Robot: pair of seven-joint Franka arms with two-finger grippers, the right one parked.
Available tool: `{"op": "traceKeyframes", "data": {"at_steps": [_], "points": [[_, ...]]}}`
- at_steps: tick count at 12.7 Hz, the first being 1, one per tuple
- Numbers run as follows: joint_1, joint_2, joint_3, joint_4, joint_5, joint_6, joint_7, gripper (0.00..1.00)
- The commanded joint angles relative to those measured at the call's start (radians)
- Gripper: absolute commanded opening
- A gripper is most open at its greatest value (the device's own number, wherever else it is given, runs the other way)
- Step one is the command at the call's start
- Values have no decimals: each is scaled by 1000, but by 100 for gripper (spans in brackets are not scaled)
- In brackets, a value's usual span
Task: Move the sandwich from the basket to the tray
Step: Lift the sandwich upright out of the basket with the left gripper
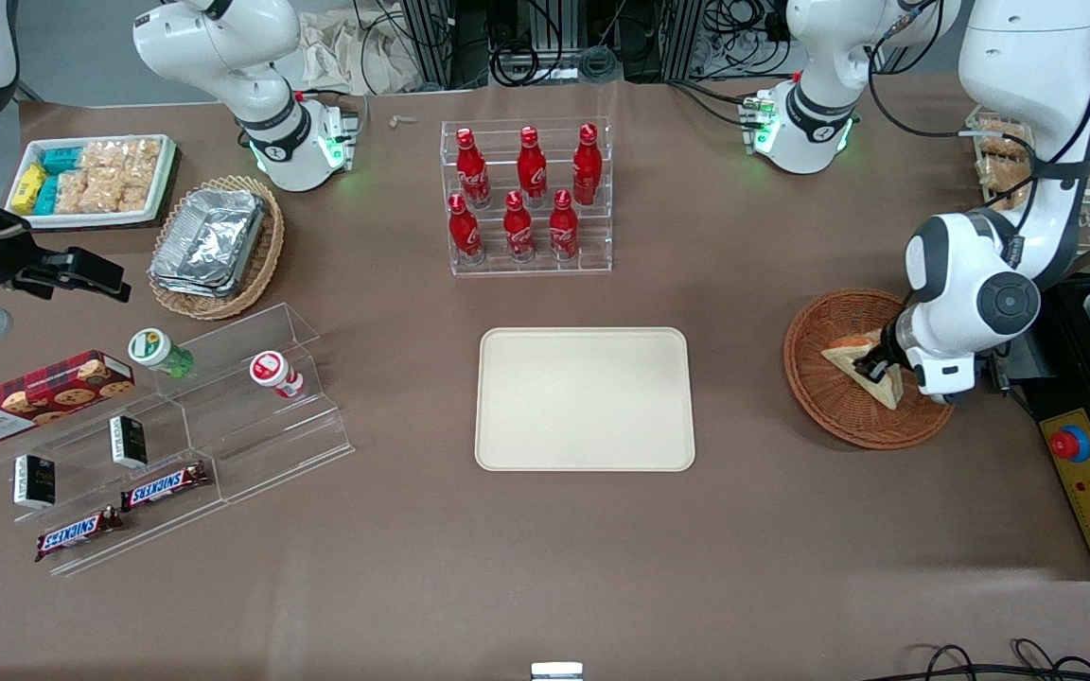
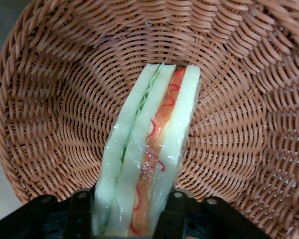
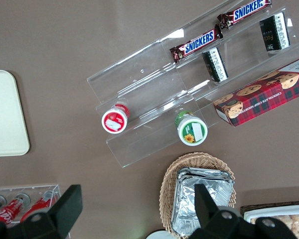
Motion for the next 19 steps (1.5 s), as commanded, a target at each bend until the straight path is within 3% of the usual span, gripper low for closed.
{"op": "traceKeyframes", "data": {"at_steps": [1, 5, 9, 12, 15, 19], "points": [[0, -71, -3, -16, 24, 13, -20, 0], [-6, -203, -8, 100, 24, -268, 125, 0], [-20, -197, -70, 338, 24, -542, 240, 0], [-21, -200, -155, 398, 25, -576, 259, 0], [-26, -191, -303, 427, 114, -577, 267, 0], [-52, -147, -432, 435, 116, -559, 245, 0]]}}
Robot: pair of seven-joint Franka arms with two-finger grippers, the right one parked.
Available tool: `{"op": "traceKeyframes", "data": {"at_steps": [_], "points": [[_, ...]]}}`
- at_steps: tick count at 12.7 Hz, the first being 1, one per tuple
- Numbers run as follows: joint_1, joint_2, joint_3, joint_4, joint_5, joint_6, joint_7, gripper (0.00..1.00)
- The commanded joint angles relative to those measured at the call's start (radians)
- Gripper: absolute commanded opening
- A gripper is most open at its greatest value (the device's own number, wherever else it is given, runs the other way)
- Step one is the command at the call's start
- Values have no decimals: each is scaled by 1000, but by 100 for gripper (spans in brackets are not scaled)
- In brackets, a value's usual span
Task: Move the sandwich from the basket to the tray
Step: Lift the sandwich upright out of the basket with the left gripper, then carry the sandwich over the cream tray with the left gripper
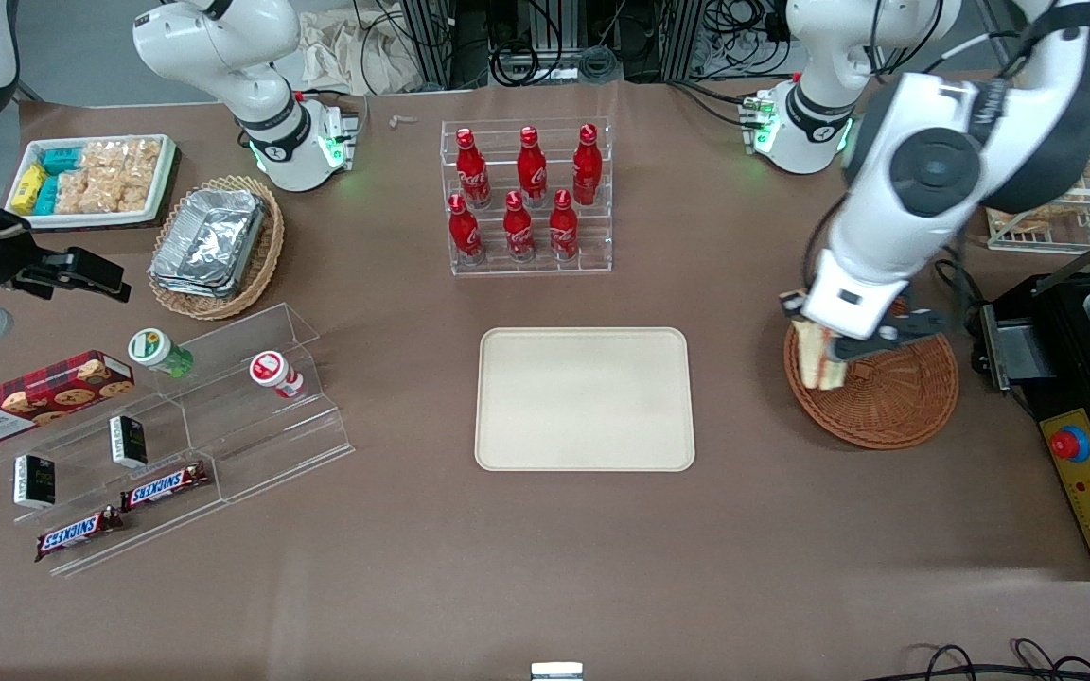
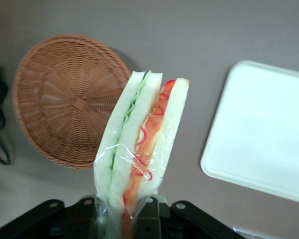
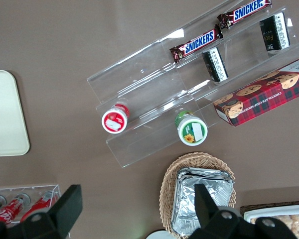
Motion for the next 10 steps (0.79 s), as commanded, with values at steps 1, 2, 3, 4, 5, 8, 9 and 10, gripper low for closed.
{"op": "traceKeyframes", "data": {"at_steps": [1, 2, 3, 4, 5, 8, 9, 10], "points": [[-7, 62, -74, 50, 12, 0, -7, 0], [-7, 88, -108, 52, 23, 12, -7, 0], [-7, 114, -140, 50, 29, 38, -7, 0], [-10, 151, -151, 52, 29, 78, -33, 0], [-33, 186, -156, 53, 31, 115, -89, 0], [-61, 314, -154, 53, 52, 225, -145, 0], [-61, 361, -154, 52, 98, 251, -168, 0], [-61, 409, -154, 53, 127, 285, -215, 0]]}}
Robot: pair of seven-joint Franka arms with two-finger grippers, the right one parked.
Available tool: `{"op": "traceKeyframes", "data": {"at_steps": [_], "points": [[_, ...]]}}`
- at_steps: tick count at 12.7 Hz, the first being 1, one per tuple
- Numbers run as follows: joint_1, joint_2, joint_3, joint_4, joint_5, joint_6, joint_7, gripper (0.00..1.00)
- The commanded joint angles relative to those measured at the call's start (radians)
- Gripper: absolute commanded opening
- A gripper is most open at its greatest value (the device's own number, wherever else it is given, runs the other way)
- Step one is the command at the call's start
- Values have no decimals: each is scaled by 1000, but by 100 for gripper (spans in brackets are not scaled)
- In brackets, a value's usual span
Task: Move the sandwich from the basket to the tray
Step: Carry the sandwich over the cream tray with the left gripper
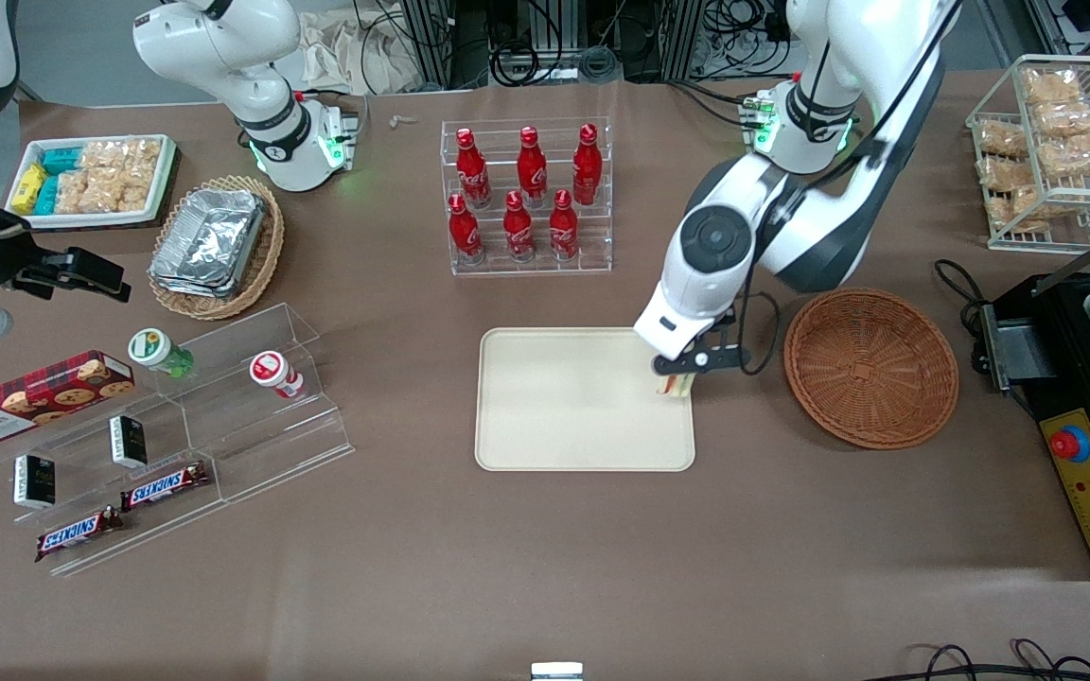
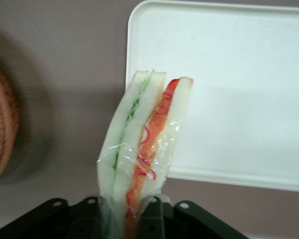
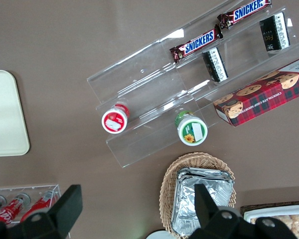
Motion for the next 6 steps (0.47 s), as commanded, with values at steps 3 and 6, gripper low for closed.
{"op": "traceKeyframes", "data": {"at_steps": [3, 6], "points": [[-3, 173, 0, 44, 119, 110, -120, 0], [-3, 210, 1, 44, 165, 148, -146, 0]]}}
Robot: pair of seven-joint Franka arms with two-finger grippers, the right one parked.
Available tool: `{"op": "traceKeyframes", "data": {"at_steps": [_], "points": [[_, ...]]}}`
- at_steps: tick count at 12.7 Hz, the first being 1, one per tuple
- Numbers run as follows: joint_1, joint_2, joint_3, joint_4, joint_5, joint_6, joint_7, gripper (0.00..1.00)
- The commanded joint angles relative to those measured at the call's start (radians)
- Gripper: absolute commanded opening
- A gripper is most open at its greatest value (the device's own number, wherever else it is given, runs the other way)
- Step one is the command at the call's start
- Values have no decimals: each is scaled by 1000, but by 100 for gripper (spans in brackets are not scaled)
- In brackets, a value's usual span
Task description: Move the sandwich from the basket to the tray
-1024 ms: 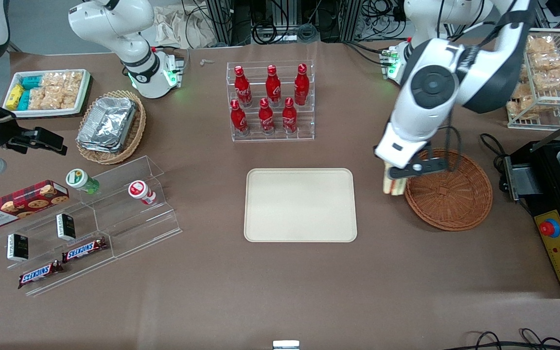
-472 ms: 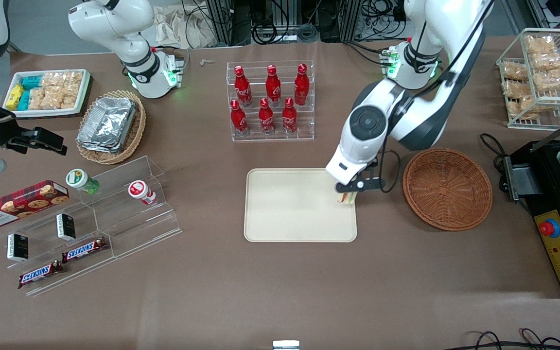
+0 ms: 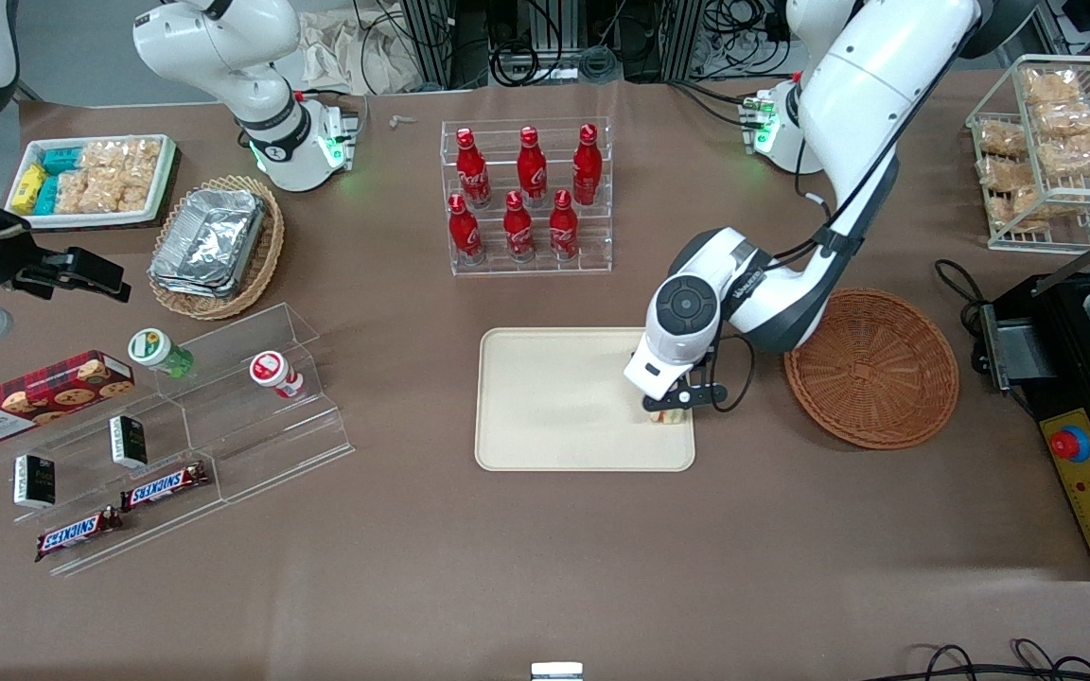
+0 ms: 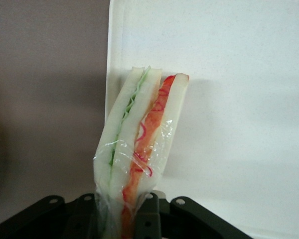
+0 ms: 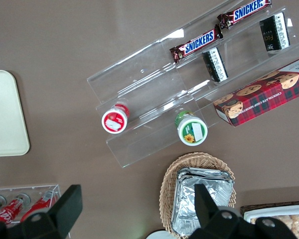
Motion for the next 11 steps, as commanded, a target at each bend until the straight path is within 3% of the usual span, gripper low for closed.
{"op": "traceKeyframes", "data": {"at_steps": [1, 2, 3, 4, 5, 11], "points": [[-4, 31, -2, 33, 50, 17, -47, 0], [-4, 44, -2, 49, 52, 17, -43, 0], [-2, 61, -2, 62, 66, 17, -36, 12], [-2, 72, -2, 67, 95, 17, -39, 64], [-2, 74, -2, 72, 104, 15, -40, 100], [-4, 54, -7, 154, 89, -90, -49, 100]]}}
